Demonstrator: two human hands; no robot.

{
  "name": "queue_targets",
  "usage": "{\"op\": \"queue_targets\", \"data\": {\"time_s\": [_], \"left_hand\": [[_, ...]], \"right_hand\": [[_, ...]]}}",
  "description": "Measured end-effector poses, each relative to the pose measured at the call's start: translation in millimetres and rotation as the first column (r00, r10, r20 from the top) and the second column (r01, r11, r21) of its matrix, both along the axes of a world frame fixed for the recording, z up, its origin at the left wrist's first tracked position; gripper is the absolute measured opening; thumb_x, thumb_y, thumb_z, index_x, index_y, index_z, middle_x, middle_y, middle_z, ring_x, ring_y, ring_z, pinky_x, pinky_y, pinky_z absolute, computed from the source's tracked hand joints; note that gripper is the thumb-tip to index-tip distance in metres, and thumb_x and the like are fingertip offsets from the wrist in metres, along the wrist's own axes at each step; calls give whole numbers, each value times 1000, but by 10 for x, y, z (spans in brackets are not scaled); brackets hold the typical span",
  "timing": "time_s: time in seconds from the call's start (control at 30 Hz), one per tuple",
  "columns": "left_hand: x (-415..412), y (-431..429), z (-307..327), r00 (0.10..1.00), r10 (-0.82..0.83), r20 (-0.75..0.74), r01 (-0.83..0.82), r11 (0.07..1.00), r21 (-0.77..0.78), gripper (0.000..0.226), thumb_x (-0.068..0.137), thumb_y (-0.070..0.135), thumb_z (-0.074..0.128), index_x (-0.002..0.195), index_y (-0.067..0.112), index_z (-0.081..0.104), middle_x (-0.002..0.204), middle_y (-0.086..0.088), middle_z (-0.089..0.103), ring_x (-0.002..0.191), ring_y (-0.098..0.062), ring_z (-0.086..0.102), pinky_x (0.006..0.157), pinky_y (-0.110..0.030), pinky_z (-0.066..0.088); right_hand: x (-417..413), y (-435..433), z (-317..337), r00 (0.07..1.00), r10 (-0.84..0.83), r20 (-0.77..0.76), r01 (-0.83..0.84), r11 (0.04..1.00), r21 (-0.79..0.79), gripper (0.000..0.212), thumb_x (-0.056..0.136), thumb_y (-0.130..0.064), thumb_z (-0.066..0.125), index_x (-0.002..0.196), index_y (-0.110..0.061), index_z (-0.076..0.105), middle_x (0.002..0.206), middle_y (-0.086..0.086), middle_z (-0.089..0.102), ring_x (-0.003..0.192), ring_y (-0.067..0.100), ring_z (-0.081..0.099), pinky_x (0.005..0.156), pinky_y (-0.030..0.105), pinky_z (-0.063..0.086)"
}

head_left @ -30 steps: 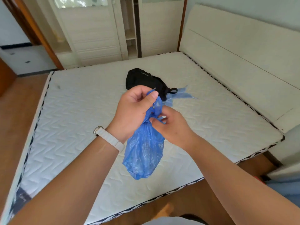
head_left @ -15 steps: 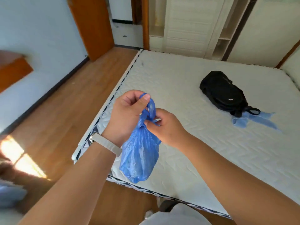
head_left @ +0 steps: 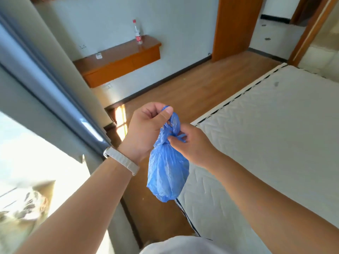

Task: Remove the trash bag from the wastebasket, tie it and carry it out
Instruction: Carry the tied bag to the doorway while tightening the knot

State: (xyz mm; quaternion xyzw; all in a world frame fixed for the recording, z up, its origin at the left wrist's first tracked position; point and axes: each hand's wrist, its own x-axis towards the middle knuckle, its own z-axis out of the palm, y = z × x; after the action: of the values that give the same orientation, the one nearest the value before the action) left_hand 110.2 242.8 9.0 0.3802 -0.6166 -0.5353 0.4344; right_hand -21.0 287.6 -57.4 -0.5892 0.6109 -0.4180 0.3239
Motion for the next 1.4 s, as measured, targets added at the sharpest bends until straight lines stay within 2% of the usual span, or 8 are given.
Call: {"op": "queue_targets", "data": {"time_s": [0.1, 0.2, 0.37, 0.6, 0.73, 0.9, 1.1, 1.4], "left_hand": [[122, -120, -16, 996, 91, 10, -91, 996, -18, 16, 89, 11, 62, 74, 6, 61, 62, 2, 64, 56, -9, 57, 57, -20, 45], [265, -237, -51, 988, 151, 13, -151, 988, -4, 16, 89, 12, 62, 79, -1, 61, 67, -7, 62, 59, -14, 56, 60, -26, 46], [518, -486, -93, 976, 218, 17, -218, 976, -1, 16, 90, 8, 62, 73, 11, 63, 64, 0, 65, 58, -14, 57, 59, -25, 47], [983, -1086, -249, 974, 228, -8, -227, 973, 32, 16, 90, 8, 62, 74, 9, 63, 64, 1, 65, 57, -11, 58, 56, -21, 47], [1364, -1584, -286, 980, 198, -26, -198, 980, 14, 13, 89, 12, 63, 75, 11, 65, 69, -4, 66, 62, -16, 59, 61, -26, 47], [1871, -2169, -286, 989, 127, -77, -126, 992, 15, 13, 87, 14, 64, 76, 8, 65, 76, -12, 65, 68, -21, 60, 65, -31, 49], [2199, -2660, -210, 980, 138, -144, -138, 990, 9, 16, 91, 2, 57, 75, 4, 60, 58, 7, 65, 53, -6, 59, 54, -18, 47], [2153, -3513, -293, 976, 135, -172, -128, 990, 52, 19, 91, 2, 57, 72, 5, 59, 55, 8, 61, 49, -4, 53, 52, -17, 44]], "right_hand": [[95, -247, 17, 992, 127, -16, -128, 992, -22, 19, 87, -24, 62, 70, -21, 53, 60, -5, 52, 54, 4, 45, 53, 17, 36], [229, -446, 10, 978, 205, -32, -206, 978, -36, 28, 87, -23, 62, 64, -32, 47, 55, -11, 51, 52, 3, 46, 51, 14, 35], [433, -764, -99, 962, 273, -30, -273, 962, -19, 13, 86, -31, 61, 85, -18, 61, 76, 4, 67, 72, 22, 63, 67, 38, 51], [902, -1452, -298, 958, 288, 4, -288, 957, 18, 15, 82, -37, 56, 87, -24, 62, 79, -4, 66, 78, 17, 65, 72, 41, 53], [1266, -1921, -327, 970, 241, 10, -242, 970, 37, 14, 84, -31, 55, 88, -20, 62, 80, 3, 68, 76, 24, 64, 70, 44, 53], [1774, -2443, -211, 984, 178, 9, -178, 983, 40, 7, 86, -19, 57, 82, -15, 61, 76, 12, 66, 63, 12, 55, 60, 26, 42], [2138, -3018, -179, 994, 113, -14, -112, 993, 30, 26, 74, -36, 54, 82, -11, 60, 77, 17, 63, 69, 35, 60, 63, 48, 51], [2172, -3855, -293, 995, 87, -50, -85, 996, 36, 35, 70, -43, 50, 82, -11, 60, 77, 13, 65, 72, 33, 64, 66, 54, 54]]}}
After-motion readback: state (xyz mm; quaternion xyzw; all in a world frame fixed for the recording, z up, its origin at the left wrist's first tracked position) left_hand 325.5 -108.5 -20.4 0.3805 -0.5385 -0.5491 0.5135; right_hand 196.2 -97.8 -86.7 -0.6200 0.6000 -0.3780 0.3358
